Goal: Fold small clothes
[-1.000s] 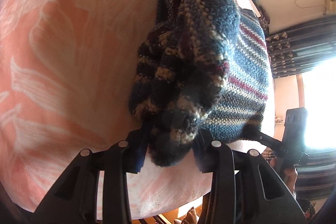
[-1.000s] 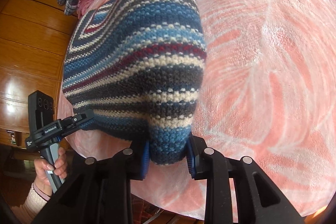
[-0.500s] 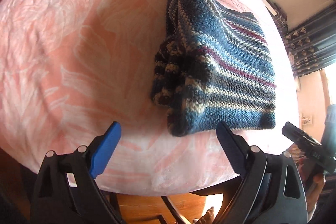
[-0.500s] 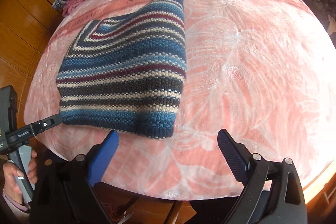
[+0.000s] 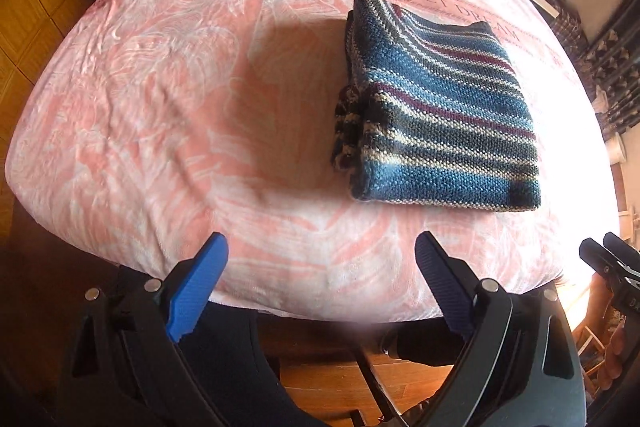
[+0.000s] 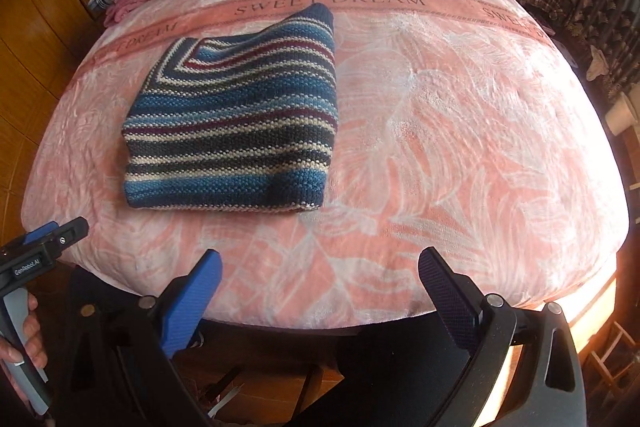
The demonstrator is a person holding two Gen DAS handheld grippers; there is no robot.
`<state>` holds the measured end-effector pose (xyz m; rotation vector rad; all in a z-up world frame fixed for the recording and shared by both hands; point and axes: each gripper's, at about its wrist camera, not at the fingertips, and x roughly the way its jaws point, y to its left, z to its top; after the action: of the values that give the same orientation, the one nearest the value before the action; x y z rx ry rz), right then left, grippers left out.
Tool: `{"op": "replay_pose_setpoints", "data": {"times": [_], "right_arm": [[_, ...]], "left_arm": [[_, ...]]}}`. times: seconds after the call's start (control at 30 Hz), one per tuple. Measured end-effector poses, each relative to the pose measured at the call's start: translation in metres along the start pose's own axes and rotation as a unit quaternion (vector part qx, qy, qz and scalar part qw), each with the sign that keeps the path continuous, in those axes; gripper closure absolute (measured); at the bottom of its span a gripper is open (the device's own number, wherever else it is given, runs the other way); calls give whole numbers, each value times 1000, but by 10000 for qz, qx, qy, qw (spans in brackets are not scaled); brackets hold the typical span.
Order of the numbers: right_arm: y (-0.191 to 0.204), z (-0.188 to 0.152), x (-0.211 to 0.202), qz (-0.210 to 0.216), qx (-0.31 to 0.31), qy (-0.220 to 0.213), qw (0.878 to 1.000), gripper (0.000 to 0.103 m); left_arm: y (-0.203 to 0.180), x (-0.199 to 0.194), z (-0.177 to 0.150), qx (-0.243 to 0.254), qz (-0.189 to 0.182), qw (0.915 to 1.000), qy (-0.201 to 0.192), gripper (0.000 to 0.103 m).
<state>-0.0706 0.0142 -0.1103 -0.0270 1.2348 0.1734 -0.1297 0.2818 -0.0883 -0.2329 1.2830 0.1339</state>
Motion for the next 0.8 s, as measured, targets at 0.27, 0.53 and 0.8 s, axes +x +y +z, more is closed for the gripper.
{"op": "replay_pose_setpoints", "data": {"times": [0.27,0.53,0.8], "right_arm": [[30,-7,-49,-274,-204,-497,9982,4],[48,-12,-82,-191,-285,-702,9969,4],[46,-15,-91,-236,-182,-763,9966,4]], "left_arm": [[-6,-32,-14,104,257,9993,-251,9],[-7,-67,-25,186,315,9982,-475,7],[-11,-82,-28,210,417,9967,-671,7]]}}
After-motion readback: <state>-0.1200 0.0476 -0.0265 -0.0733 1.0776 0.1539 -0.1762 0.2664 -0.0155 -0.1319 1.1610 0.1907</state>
